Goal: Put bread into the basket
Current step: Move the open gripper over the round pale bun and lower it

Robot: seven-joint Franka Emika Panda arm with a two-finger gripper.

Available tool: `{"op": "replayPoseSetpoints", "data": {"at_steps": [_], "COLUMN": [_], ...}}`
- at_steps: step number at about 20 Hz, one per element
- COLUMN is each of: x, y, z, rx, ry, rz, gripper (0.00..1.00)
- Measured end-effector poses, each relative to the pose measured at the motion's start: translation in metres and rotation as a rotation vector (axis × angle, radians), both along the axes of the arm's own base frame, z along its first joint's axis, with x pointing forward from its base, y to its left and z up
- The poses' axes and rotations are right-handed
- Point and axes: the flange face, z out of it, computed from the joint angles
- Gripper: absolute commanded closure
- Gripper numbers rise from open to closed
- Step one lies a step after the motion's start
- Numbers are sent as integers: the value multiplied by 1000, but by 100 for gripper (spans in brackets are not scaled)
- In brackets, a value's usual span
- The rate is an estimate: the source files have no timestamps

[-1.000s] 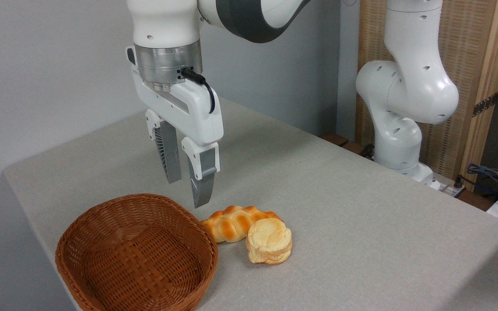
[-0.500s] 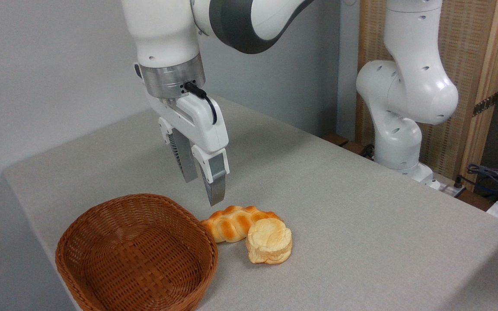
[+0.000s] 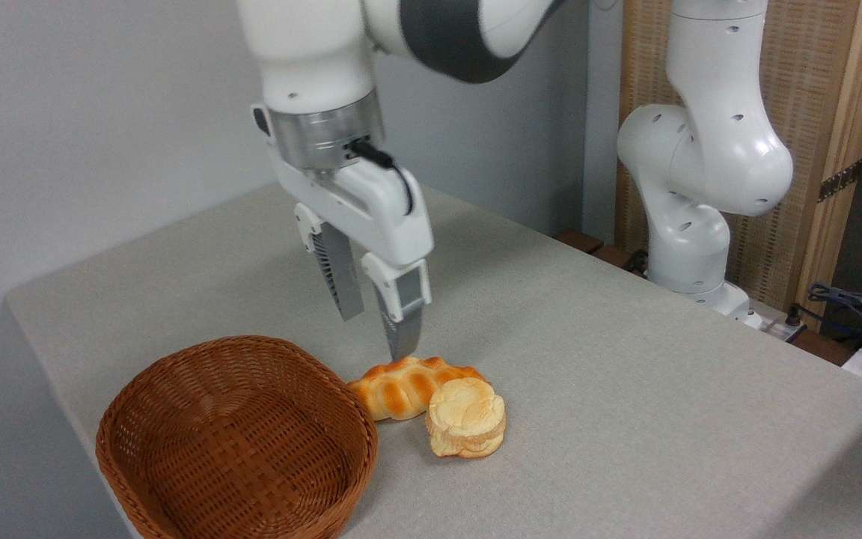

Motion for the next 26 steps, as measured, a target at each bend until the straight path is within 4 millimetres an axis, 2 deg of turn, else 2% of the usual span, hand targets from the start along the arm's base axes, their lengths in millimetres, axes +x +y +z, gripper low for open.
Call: {"op": "replayPoseSetpoints", "data": {"at_steps": [3, 6, 8, 9, 12, 16, 18, 21, 24, 26], "x": [-8, -16, -21, -22, -20, -12, -9, -8, -11, -16], "y": [40, 79, 98, 101, 87, 25, 3, 1, 11, 19], "z": [17, 24, 27, 28, 30, 26, 18, 6, -8, -27], "rx": [-6, -12, -15, -16, -16, -11, -7, -8, 12, 53], "ry": [-32, -46, -51, -54, -57, -48, -35, -17, 12, 59], "rz": [71, 140, 172, 176, 149, 31, -38, -164, -233, -276], "gripper": [0, 0, 0, 0, 0, 0, 0, 0, 0, 0]}}
